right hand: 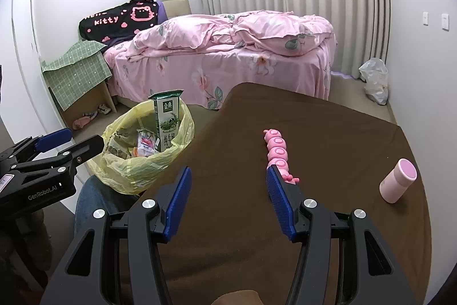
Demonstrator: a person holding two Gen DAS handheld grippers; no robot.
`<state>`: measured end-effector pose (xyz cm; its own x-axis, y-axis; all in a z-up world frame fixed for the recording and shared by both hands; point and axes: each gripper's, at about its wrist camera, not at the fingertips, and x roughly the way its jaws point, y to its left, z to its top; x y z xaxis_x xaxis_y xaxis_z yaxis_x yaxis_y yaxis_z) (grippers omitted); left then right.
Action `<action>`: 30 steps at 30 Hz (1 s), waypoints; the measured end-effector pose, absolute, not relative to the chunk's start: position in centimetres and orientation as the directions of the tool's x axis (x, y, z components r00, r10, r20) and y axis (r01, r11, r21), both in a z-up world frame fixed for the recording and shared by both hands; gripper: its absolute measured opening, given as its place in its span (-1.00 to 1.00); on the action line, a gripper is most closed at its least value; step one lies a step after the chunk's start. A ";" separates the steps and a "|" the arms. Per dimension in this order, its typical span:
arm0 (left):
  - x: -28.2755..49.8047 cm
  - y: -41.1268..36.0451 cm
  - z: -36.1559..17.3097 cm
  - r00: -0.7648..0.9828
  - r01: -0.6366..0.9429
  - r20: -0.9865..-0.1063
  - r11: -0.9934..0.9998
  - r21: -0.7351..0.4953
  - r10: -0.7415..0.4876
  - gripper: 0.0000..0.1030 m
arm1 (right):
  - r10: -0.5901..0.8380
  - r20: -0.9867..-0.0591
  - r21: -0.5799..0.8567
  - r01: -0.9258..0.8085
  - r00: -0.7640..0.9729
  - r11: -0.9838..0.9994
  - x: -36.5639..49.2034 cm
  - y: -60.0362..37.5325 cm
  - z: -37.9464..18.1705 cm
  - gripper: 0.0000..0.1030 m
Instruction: Collect trash
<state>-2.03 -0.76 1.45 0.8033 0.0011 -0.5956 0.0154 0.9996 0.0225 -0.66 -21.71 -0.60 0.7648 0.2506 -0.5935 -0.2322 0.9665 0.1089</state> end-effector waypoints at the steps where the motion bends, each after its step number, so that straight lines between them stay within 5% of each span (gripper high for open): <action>1: -2.0 -0.7 1.5 0.804 0.014 -0.595 1.000 0.023 0.002 0.51 | 0.251 -0.593 0.108 -0.233 0.765 0.966 -0.6 -21.7 -0.6 0.00; 30: -2.0 -0.9 1.3 0.804 0.025 -0.595 0.999 0.026 -0.004 0.51 | 0.240 -0.589 0.092 -0.231 0.771 0.969 -1.0 -21.5 -0.4 0.00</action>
<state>-1.97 -0.92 1.34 0.8036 -0.0042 -0.5951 0.0246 0.9994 0.0262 -1.00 -21.52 -0.45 0.7715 0.2397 -0.5894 -0.2307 0.9687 0.0920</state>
